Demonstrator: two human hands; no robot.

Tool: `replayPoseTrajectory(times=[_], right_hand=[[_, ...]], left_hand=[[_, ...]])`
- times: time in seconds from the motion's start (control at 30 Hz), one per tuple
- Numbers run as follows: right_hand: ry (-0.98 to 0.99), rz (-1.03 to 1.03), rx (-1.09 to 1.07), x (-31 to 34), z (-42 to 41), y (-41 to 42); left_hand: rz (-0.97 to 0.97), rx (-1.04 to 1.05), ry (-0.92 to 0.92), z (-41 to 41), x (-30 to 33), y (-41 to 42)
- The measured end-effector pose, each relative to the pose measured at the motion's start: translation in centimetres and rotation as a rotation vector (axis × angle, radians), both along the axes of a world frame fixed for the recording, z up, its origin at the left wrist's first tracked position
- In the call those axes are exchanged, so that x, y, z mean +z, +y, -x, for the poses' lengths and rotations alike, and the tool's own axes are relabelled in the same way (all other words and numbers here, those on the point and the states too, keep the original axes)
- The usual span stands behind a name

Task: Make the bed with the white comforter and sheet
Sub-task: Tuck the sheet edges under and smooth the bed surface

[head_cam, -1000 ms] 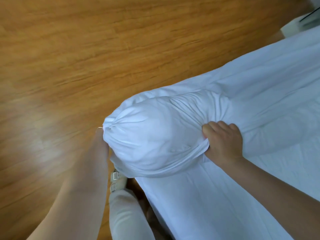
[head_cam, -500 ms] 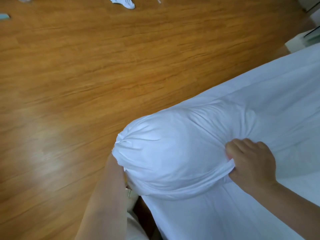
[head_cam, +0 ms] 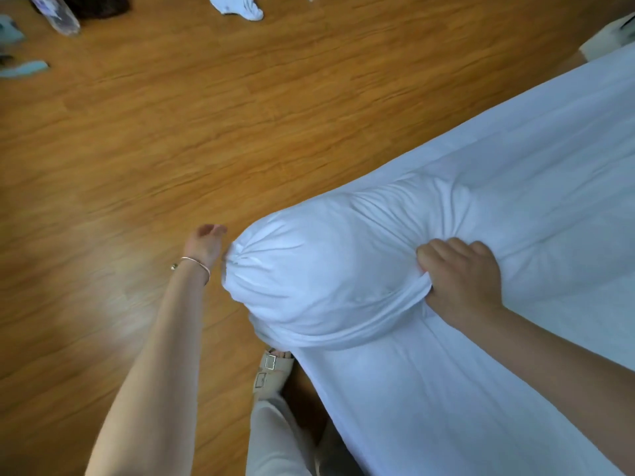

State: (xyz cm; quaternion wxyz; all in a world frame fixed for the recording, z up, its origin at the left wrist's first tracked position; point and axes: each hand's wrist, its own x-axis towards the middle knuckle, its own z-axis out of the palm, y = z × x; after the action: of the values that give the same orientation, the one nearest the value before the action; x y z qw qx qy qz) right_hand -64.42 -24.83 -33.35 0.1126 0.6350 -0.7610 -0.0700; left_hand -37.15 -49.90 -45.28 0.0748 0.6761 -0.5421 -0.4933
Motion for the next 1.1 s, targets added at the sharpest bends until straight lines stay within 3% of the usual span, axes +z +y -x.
replayPoseTrajectory(times=[0.07, 0.13, 0.17, 0.2, 0.23, 0.27, 0.33, 0.43, 0.63, 0.73, 0.8, 0.9, 0.97, 1.03, 1.1], right_hand=[[-0.013, 0.039, 0.009, -0.2, -0.1, 0.1], [-0.02, 0.079, 0.029, -0.3, -0.1, 0.3], [-0.027, 0.094, 0.034, -0.1, -0.2, 0.6], [-0.036, 0.113, 0.038, 0.3, -0.2, 0.9], [-0.041, 0.143, 0.056, 0.5, -0.1, 1.3], [-0.04, 0.158, 0.097, 0.7, 0.3, 1.9], [-0.054, 0.133, 0.265, 1.2, 1.4, 3.2], [-0.12, 0.108, 0.417, 2.5, 4.7, 5.4], [-0.24, 0.146, 0.121, 6.4, 12.9, 7.6], [-0.245, 0.187, 0.008, 7.1, 16.8, 7.6], [-0.174, 0.208, 0.043, 6.5, 18.0, 8.1], [-0.073, 0.323, 0.136, 5.4, 17.8, 8.5], [-0.027, 0.414, 0.153, 5.2, 17.6, 8.5], [-0.028, 0.472, 0.105, 5.2, 17.8, 8.6], [-0.064, 0.495, -0.029, 5.1, 17.8, 8.6]], left_hand=[[0.462, 0.161, 0.188, 2.0, 6.7, 2.3], [0.911, -0.13, 0.31, 6.1, 13.8, 6.8], [0.974, -0.34, 0.377, 9.0, 16.1, 9.2], [0.971, -0.579, 0.335, 11.5, 16.6, 11.6], [0.965, -0.796, 0.134, 13.7, 16.7, 13.8], [0.934, -0.902, -0.109, 15.4, 15.9, 15.4], [0.962, -0.9, -0.336, 15.7, 13.2, 17.2], [1.006, -0.861, -0.356, 14.9, 12.0, 17.8], [1.004, -0.895, -0.467, 15.4, 13.0, 18.4], [1.009, -0.786, -0.504, 15.9, 13.4, 19.2], [1.027, -0.788, -0.418, 17.0, 13.8, 20.1], [1.163, -1.004, -0.116, 19.5, 14.3, 21.4], [1.169, -0.999, -0.023, 21.6, 15.1, 22.1], [1.114, -0.959, -0.054, 23.8, 16.2, 23.4], [1.073, -0.977, -0.2, 25.9, 16.5, 25.3]])
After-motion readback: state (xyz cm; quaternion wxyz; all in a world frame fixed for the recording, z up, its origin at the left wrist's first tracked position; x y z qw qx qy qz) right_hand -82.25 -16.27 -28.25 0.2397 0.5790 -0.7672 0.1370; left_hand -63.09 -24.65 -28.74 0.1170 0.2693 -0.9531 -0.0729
